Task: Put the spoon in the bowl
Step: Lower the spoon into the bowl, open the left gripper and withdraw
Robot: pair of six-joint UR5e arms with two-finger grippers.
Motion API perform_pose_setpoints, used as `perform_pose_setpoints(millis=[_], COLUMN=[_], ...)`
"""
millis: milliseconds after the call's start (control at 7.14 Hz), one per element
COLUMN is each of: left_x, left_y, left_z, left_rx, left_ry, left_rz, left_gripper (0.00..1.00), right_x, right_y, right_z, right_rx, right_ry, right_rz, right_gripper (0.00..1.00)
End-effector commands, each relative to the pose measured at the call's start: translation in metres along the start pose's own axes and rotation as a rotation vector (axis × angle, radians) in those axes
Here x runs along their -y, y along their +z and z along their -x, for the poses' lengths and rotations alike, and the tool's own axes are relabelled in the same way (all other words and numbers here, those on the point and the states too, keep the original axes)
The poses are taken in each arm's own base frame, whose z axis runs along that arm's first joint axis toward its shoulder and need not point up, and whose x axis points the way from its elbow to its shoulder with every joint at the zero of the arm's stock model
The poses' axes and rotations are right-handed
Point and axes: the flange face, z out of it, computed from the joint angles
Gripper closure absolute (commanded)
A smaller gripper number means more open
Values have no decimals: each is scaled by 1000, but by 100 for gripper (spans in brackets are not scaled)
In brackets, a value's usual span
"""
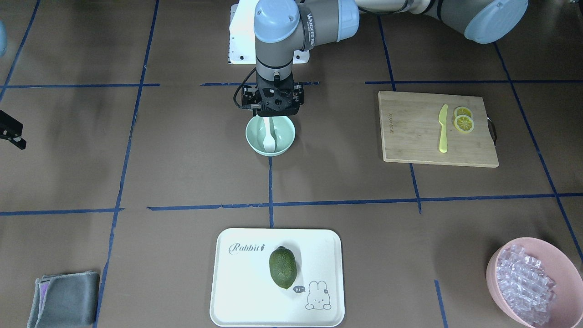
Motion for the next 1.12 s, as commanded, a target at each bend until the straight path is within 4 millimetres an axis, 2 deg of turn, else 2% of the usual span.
perform_pose_setpoints(millis=[0,140,280,420,560,700,840,980], left_x=[14,22,40,67,92,114,125,133], left_y=[-51,-65,-86,-108,-119,-133,-137,-148], left_z=[68,128,183,225,272,322,380,427], left_rx=[70,78,64,52,63,85,87,78], left_ry=[111,167,195,216,232,256,293,284], left_rz=[-23,-21,-5,-6,-3,-15,11,15], left_gripper=[0,0,0,0,0,0,0,0], right_x=[-2,-19,-40,-55,-64,-67,-74,-84], right_y=[2,3,-4,-14,-25,-35,-33,-29], right_z=[-52,-97,-136,-160,-180,-190,-192,-198], right_rx=[41,82,70,48,31,34,28,10], right_ry=[-24,-30,-73,-51,-2,22,34,43], right_rz=[29,48,36,18,3,-16,-14,-5], right_gripper=[0,0,0,0,0,0,0,0])
